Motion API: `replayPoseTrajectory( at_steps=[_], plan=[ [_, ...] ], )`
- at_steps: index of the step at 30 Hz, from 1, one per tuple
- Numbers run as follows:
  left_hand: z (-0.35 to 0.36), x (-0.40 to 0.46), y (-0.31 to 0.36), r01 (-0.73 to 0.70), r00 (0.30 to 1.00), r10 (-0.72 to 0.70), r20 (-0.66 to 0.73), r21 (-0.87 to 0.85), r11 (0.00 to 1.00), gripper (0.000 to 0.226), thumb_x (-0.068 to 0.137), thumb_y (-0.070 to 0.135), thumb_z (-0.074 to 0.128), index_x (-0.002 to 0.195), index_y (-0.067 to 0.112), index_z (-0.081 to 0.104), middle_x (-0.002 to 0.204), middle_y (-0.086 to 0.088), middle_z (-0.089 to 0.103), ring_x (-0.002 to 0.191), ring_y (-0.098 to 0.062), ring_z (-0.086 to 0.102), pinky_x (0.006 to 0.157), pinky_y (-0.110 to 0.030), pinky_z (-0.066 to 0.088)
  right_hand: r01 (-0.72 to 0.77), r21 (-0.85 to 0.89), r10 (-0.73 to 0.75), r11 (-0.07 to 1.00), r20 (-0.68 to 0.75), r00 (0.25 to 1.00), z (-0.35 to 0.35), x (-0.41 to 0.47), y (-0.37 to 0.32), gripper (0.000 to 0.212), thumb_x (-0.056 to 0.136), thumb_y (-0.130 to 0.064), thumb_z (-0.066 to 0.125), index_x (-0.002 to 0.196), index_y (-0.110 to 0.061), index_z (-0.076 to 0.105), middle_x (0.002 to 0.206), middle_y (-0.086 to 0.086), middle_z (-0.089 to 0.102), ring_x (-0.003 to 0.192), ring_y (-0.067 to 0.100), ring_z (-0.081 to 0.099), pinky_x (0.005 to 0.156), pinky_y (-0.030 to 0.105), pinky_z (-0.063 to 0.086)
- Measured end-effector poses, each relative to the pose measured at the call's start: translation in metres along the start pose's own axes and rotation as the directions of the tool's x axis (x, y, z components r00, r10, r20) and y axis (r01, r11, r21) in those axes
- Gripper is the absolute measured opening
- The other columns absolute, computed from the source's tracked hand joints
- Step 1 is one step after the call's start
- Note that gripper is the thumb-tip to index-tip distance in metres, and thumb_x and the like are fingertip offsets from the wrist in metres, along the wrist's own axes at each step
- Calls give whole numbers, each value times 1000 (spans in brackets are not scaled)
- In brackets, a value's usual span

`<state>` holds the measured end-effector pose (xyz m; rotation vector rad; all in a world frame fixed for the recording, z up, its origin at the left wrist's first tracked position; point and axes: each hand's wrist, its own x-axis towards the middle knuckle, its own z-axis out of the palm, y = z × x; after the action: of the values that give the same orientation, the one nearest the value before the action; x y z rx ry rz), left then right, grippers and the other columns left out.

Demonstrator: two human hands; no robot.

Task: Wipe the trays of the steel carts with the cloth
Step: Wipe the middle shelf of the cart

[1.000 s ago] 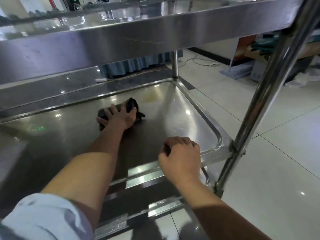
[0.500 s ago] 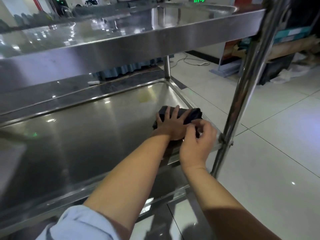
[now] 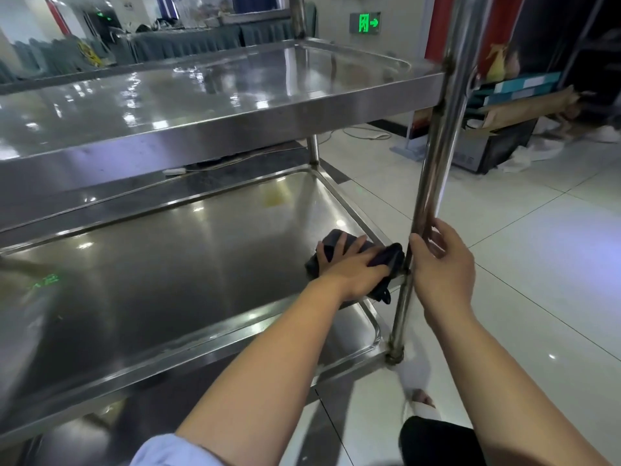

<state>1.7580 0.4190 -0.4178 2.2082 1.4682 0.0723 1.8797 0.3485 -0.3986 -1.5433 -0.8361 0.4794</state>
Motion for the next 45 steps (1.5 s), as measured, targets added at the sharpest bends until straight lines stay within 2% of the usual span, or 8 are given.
replayPoseTrajectory(
  at_steps=[2,8,19,23,30,34,40,45],
  plan=[
    [2,-1,2,6,1000,-6,-23,-9,1000,56,92,53,36,147,55,27,166,13,5,151,-14,-19,111,-54,-28,-6,-30,5,1000,-14,1000,1,7,-2,26,89,-33,66,115,-33,66,108,-14,70,100,7,66,95,43,52],
    [10,16,7,89,993,-83,-81,84,992,57,94,54,21,151,51,17,167,9,-1,152,-21,-19,110,-63,-24,-21,-47,18,999,-73,997,14,15,1,30,89,-34,63,118,-31,67,112,-6,68,99,13,66,93,42,52],
    [0,71,16,282,951,-265,-159,90,955,58,101,52,14,156,43,-1,166,3,-15,150,-30,-24,110,-69,-18,10,-62,0,998,168,986,9,44,7,35,90,-31,67,122,-35,52,119,1,56,105,24,62,88,45,53],
    [-10,94,0,272,945,-251,-209,80,959,58,102,52,15,157,41,2,167,2,-9,151,-32,-19,111,-70,-16,25,-61,-15,998,158,987,11,47,8,33,91,-30,66,119,-39,51,116,-2,55,102,24,63,91,51,53],
    [-26,130,-13,329,917,-309,-252,42,943,58,99,53,14,156,42,10,167,2,-2,151,-33,-16,109,-71,-18,18,-28,-13,999,165,986,6,56,14,33,88,-25,71,115,-39,58,110,-6,59,96,20,64,87,44,54],
    [-25,121,-14,227,952,-205,-227,77,971,57,99,52,19,154,40,17,167,4,4,152,-31,-13,111,-69,-15,-7,-23,10,1000,113,994,6,59,11,33,83,-22,75,112,-34,65,103,-7,64,92,17,65,87,41,54],
    [1,65,-1,-21,993,39,-107,168,986,53,96,58,24,148,56,15,165,16,6,152,-18,-14,114,-60,-16,-16,-47,19,999,71,997,13,57,9,32,74,-31,73,106,-33,73,94,-1,70,88,22,67,85,47,55],
    [13,11,-3,-64,993,80,-91,167,984,54,94,61,30,147,57,17,165,16,9,153,-18,-11,115,-60,-16,-17,-79,22,997,66,998,12,54,10,31,77,-34,74,108,-32,73,102,2,68,92,23,67,85,46,56]
  ],
)
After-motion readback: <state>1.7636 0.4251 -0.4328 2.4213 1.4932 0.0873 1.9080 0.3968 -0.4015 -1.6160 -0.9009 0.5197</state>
